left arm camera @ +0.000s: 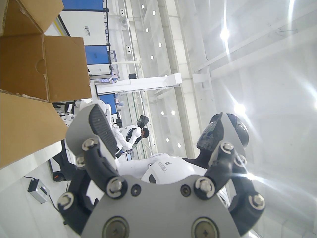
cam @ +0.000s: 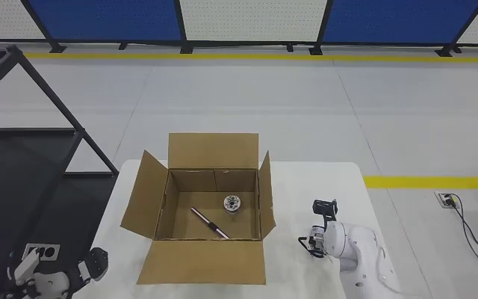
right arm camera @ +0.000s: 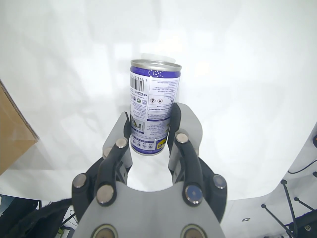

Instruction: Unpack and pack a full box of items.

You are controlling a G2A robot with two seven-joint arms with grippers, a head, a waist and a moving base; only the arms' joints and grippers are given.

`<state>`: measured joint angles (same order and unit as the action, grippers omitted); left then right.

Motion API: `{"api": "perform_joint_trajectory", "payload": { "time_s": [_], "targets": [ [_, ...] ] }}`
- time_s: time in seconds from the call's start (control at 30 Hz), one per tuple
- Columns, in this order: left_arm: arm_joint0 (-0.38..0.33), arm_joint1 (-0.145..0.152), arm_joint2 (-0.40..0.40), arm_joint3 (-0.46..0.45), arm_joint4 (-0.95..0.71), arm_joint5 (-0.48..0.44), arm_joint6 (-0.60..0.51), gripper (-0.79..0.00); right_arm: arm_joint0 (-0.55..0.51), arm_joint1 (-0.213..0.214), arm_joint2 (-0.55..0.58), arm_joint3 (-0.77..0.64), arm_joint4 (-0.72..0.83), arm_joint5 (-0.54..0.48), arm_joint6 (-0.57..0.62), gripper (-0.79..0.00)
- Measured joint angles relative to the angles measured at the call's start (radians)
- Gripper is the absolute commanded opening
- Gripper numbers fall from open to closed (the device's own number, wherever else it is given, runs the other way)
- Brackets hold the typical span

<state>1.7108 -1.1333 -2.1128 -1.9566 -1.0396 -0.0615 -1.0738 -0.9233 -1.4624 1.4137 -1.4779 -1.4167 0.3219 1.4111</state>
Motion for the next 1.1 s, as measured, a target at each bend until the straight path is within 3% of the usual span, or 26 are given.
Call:
{"api": "perform_joint_trajectory", "payload": {
  "time_s": [0.13, 0.23, 0.43, 0.77, 0.9, 1.1],
  "targets": [
    [-0.008, 0.001, -0.004, 0.009, -0.007, 0.009, -0.004, 0.000, 0.011, 0.000, -0.002, 0.022, 0.008, 0.001, -0.004, -0.594],
    [-0.011, 0.001, -0.005, 0.013, -0.012, 0.010, -0.008, 0.000, 0.020, 0.000, -0.004, 0.034, 0.010, 0.003, -0.003, -0.785],
    [-0.017, 0.001, -0.009, 0.021, -0.016, 0.007, -0.013, 0.000, 0.011, 0.001, 0.012, -0.035, 0.027, 0.019, -0.049, -0.785],
    [-0.022, 0.001, -0.007, 0.028, -0.019, -0.001, -0.023, 0.000, -0.084, -0.003, 0.020, -0.541, 0.102, 0.075, -0.225, -0.785],
    [-0.015, -0.001, -0.016, 0.042, -0.032, -0.016, -0.027, 0.000, -0.021, -0.012, -0.046, -0.624, 0.174, 0.067, -0.280, -0.785],
    [0.004, -0.005, -0.042, 0.070, -0.077, -0.035, -0.032, 0.000, 0.167, -0.027, -0.199, -0.580, 0.254, -0.077, -0.302, -0.785]
  ]
}}
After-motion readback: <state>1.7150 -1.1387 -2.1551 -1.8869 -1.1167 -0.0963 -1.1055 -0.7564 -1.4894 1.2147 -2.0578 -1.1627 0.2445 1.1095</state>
